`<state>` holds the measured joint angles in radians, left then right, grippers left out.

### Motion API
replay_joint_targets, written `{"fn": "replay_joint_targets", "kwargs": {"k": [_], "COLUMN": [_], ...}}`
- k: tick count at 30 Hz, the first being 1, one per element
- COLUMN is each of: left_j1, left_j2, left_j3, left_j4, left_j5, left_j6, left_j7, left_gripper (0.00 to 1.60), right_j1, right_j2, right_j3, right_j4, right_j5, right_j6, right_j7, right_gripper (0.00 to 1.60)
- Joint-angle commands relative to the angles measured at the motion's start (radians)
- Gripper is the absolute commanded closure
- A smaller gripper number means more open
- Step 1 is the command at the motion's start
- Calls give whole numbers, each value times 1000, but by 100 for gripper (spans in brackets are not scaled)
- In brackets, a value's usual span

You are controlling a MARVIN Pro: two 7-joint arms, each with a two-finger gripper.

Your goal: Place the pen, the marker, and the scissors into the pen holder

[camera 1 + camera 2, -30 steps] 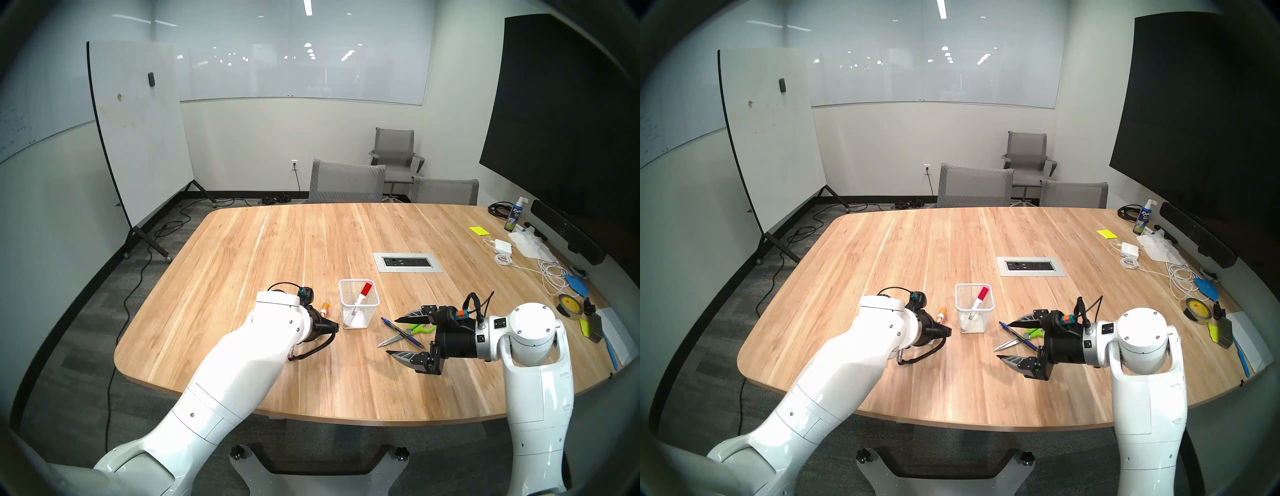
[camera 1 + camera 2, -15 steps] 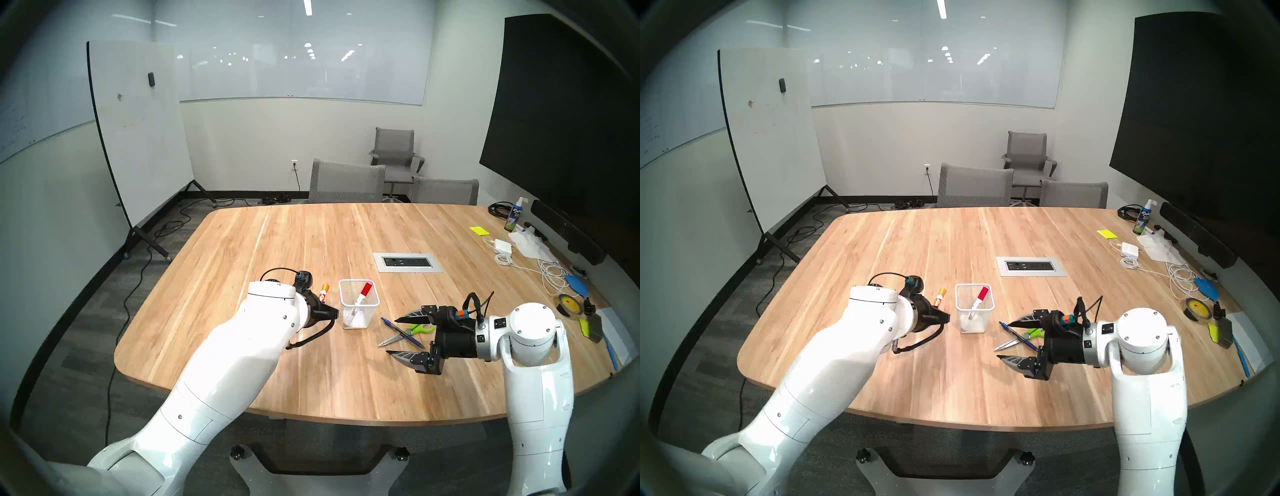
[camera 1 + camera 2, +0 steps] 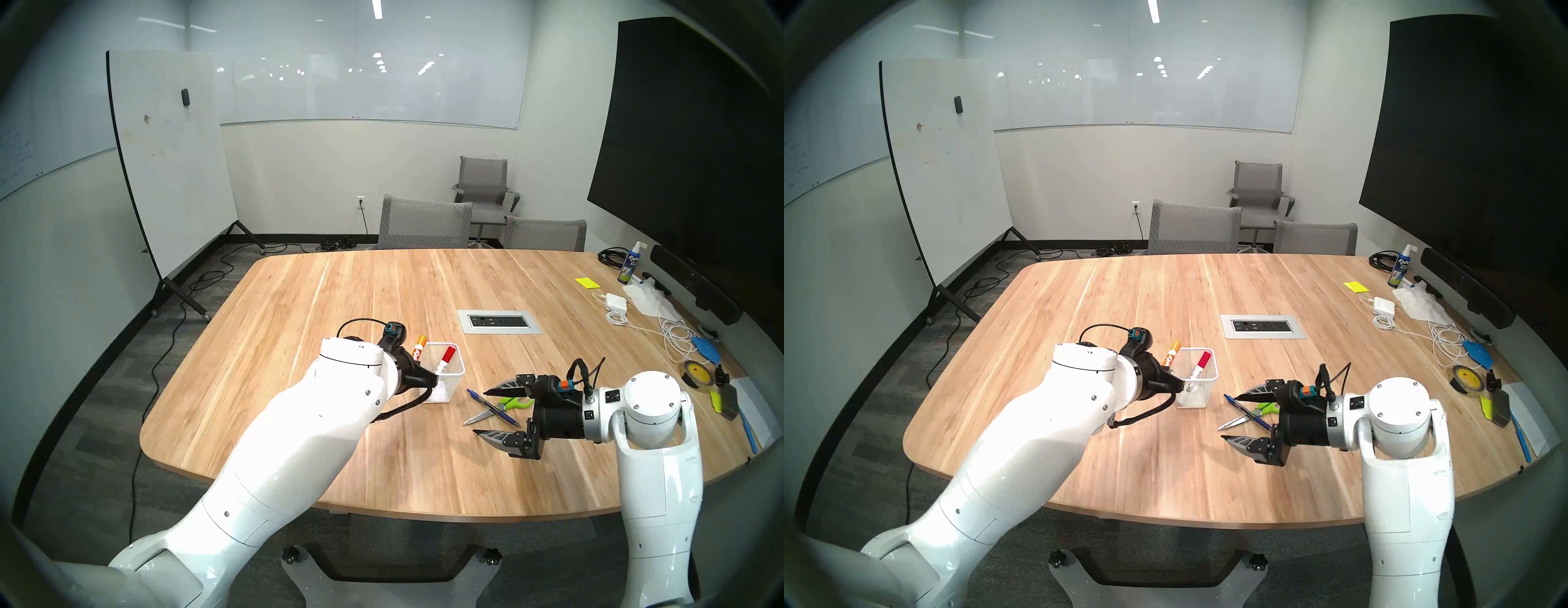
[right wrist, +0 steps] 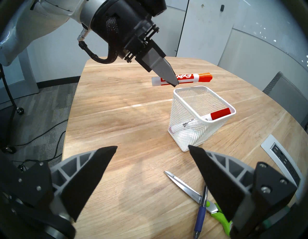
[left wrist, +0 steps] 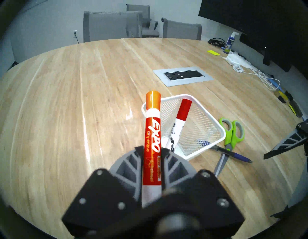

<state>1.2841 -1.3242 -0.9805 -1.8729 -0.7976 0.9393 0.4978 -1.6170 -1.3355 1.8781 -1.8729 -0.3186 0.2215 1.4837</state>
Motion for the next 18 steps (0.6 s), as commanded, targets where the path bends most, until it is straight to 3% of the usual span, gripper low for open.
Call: {"fn": "replay_joint_targets", "kwargs": {"k": [1,11,18], "left_j1": [-32,-32,-47], "left_j2": [-15,-5,47], "left_j3": [-1,15,75], "left_j4": [-44,-77,-93], "left_j5": [5,-1,7], "left_j6": [11,21,13], "left_j7": [9,-21,-112], "left_gripper": [160,160,160], "right_j1": [8,8,8], "right_j2": [2,2,2], "right_j3": [1,1,1], "right_j4": [-13,-13,-14], "right_j5": [5,5,5], "right_j6": [1,1,1], "right_j7": [0,0,0], "right_gripper": [0,0,0]}}
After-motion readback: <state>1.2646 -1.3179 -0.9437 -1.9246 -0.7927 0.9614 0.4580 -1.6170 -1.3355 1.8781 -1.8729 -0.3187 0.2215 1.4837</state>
